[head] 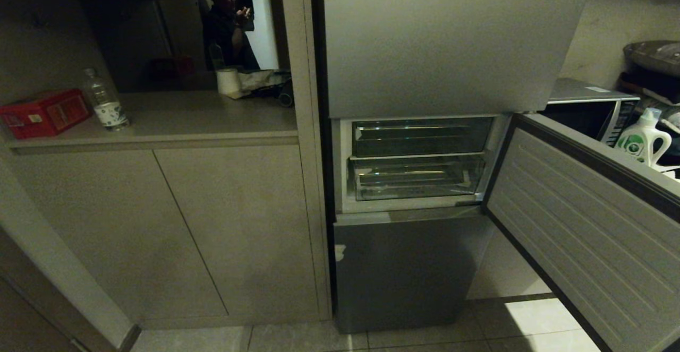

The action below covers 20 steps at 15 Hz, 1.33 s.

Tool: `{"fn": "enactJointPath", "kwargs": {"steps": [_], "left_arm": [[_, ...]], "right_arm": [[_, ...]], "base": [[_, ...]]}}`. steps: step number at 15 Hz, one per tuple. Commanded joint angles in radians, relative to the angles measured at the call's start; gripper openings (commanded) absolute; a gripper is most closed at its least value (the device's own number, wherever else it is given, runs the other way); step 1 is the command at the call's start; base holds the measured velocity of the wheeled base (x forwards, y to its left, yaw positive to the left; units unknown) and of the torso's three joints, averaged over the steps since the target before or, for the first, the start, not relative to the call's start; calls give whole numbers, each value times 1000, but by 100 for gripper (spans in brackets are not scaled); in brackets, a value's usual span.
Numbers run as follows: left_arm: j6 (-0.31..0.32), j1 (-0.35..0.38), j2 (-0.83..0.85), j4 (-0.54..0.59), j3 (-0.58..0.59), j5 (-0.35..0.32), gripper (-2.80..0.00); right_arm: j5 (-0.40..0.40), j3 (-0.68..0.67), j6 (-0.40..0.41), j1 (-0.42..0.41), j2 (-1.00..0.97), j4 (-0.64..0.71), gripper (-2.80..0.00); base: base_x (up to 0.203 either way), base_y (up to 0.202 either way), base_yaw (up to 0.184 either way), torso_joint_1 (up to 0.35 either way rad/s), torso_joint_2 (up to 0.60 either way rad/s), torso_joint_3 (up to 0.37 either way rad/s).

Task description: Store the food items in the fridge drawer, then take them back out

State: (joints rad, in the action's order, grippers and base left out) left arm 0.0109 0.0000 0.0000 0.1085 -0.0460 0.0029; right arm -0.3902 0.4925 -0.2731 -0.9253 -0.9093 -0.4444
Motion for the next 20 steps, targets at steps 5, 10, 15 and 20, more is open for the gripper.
{"fn": "enactJointPath", "kwargs": {"steps": [5, 10, 15, 20], "left_arm": [[0, 0, 0, 0, 0, 0, -280], [0, 0, 0, 0, 0, 0, -280], [0, 0, 0, 0, 0, 0, -280], [0, 0, 0, 0, 0, 0, -280]], "right_arm": [[-247, 92, 29, -174, -508, -19, -280], [-262, 134, 40, -212, -560, -56, -280], [-255, 101, 42, -277, -463, -50, -280], [-270, 29, 44, -343, -464, -54, -280]], "base": [[0, 0, 0, 0, 0, 0], [0, 0, 0, 0, 0, 0], [0, 0, 0, 0, 0, 0], [0, 0, 0, 0, 0, 0]]}}
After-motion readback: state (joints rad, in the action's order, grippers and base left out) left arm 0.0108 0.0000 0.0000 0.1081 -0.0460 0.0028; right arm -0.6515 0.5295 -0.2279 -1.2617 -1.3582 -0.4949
